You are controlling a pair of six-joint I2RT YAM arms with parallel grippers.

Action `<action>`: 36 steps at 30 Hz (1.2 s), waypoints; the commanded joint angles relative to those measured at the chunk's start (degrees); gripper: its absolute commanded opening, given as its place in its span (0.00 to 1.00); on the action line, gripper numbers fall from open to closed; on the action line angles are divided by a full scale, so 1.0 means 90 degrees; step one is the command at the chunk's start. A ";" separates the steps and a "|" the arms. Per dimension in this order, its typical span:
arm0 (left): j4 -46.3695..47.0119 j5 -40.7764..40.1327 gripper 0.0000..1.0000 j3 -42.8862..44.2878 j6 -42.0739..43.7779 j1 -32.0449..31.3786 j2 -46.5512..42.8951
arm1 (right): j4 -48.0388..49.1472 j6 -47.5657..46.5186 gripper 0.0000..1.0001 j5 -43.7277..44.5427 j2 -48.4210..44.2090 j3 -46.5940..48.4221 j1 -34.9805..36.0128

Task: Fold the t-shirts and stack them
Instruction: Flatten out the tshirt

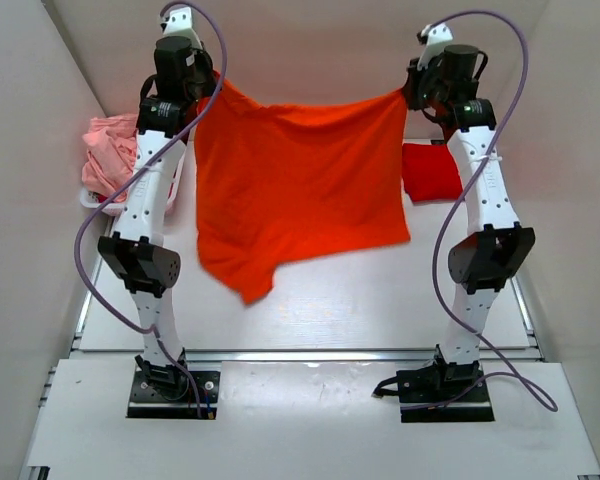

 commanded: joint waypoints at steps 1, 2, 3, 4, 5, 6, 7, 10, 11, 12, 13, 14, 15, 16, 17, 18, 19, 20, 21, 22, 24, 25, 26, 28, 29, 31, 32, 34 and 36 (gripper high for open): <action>0.0757 -0.0145 0.00 0.0419 0.0158 0.0050 -0.1134 | 0.0549 0.0039 0.00 -0.0182 -0.0108 0.1586 -0.0142; 0.0974 -0.0194 0.00 0.0192 0.0198 0.0031 -0.1341 | 0.0715 0.0068 0.00 -0.0202 -0.0254 0.1383 -0.0162; 0.1276 -0.0243 0.00 -0.0081 0.0305 0.0012 -0.1642 | 0.0997 0.0175 0.00 -0.0309 -0.0517 0.1033 -0.0249; 0.1289 -0.0321 0.00 -0.0045 0.0354 -0.0017 -0.1674 | 0.1165 0.0302 0.00 -0.0358 -0.0635 0.0759 -0.0346; 0.1134 -0.0332 0.00 0.0217 0.0384 0.0011 -0.1723 | 0.1215 0.0371 0.00 -0.0484 -0.0752 0.0688 -0.0386; 0.1075 -0.0390 0.00 0.0364 0.0365 -0.0008 -0.1781 | 0.1157 0.0381 0.00 -0.0514 -0.0821 0.0543 -0.0415; 0.1045 -0.0429 0.00 0.0327 0.0355 -0.0008 -0.1898 | 0.1098 0.0400 0.00 -0.0476 -0.0841 0.0406 -0.0454; 0.1045 -0.0478 0.00 -0.0840 0.0394 -0.0125 -0.2513 | 0.1204 0.0479 0.00 -0.0583 -0.1211 -0.0547 -0.0552; 0.0987 -0.0526 0.00 -0.1106 0.0365 -0.0173 -0.2863 | 0.1321 0.0479 0.00 -0.0622 -0.1464 -0.0872 -0.0552; 0.0996 -0.0566 0.00 -0.1863 0.0345 -0.0203 -0.3320 | 0.1506 0.0469 0.00 -0.0612 -0.1786 -0.1464 -0.0552; 0.1122 -0.0595 0.00 -0.2857 0.0200 -0.0271 -0.3895 | 0.1634 0.0498 0.00 -0.0574 -0.2030 -0.2041 -0.0552; 0.1220 -0.0566 0.00 -0.3379 0.0131 -0.0243 -0.4191 | 0.1654 0.0489 0.00 -0.0564 -0.2159 -0.2298 -0.0543; 0.1298 -0.0440 0.00 -0.4419 -0.0034 -0.0155 -0.4784 | 0.1664 0.0527 0.00 -0.0641 -0.2353 -0.2852 -0.0552; 0.1337 -0.0371 0.00 -0.5386 -0.0210 -0.0193 -0.5341 | 0.1732 0.0537 0.01 -0.0738 -0.2616 -0.3312 -0.0552; 0.1241 -0.0313 0.00 -0.5831 -0.0270 -0.0193 -0.5588 | 0.1771 0.0489 0.00 -0.0730 -0.2745 -0.3597 -0.0514; 0.1182 -0.0206 0.00 -0.6657 -0.0425 -0.0232 -0.6074 | 0.1810 0.0518 0.00 -0.0652 -0.2997 -0.4121 -0.0552; 0.1075 -0.0127 0.00 -0.7449 -0.0591 -0.0358 -0.6562 | 0.1782 0.0498 0.00 -0.0680 -0.3241 -0.4649 -0.0552; 0.0890 -0.0030 0.00 -0.7853 -0.0689 -0.0495 -0.6741 | 0.1781 0.0518 0.00 -0.0739 -0.3321 -0.5137 -0.0552; 0.0792 0.0058 0.00 -0.8630 -0.0932 -0.0564 -0.7110 | 0.1781 0.0518 0.00 -0.0739 -0.3612 -0.5394 -0.0552; 0.0704 0.0281 0.00 -0.9325 -0.1224 -0.0671 -0.7443 | 0.1714 0.0518 0.00 -0.0643 -0.3808 -0.5812 -0.0485; 0.0615 0.0740 0.00 -1.0322 -0.1665 -0.1051 -0.7989 | 0.1557 0.0547 0.00 -0.0574 -0.4169 -0.6342 -0.0339; 0.0567 0.0859 0.00 -1.0821 -0.1986 -0.1256 -0.8302 | 0.1499 0.0595 0.00 -0.0583 -0.4433 -0.6750 -0.0231; 0.0528 0.0850 0.00 -1.1183 -0.2240 -0.1374 -0.8567 | 0.1479 0.0635 0.00 -0.0583 -0.4687 -0.7082 -0.0143; 0.0285 0.1034 0.00 -1.1480 -0.2438 -0.1560 -0.8822 | 0.1294 0.0889 0.00 -0.0593 -0.5011 -0.7456 -0.0113; 0.0196 0.1152 0.00 -1.1615 -0.2458 -0.1532 -0.8881 | 0.1206 0.0995 0.00 -0.0709 -0.5127 -0.7698 -0.0094; -0.0028 0.1426 0.00 -1.1733 -0.2448 -0.1356 -0.9018 | 0.1059 0.1123 0.00 -0.0730 -0.5294 -0.8051 -0.0074; -0.0078 0.1581 0.00 -1.1821 -0.2487 -0.1346 -0.9163 | 0.0991 0.1162 0.00 -0.0768 -0.5372 -0.8217 -0.0035; -0.0224 0.1690 0.00 -1.2045 -0.2584 -0.1384 -0.9330 | 0.0835 0.1318 0.00 -0.0817 -0.5567 -0.8569 -0.0005; -0.0351 0.1797 0.00 -1.2153 -0.2662 -0.1443 -0.9418 | 0.0708 0.1455 0.00 -0.0914 -0.5665 -0.8793 -0.0035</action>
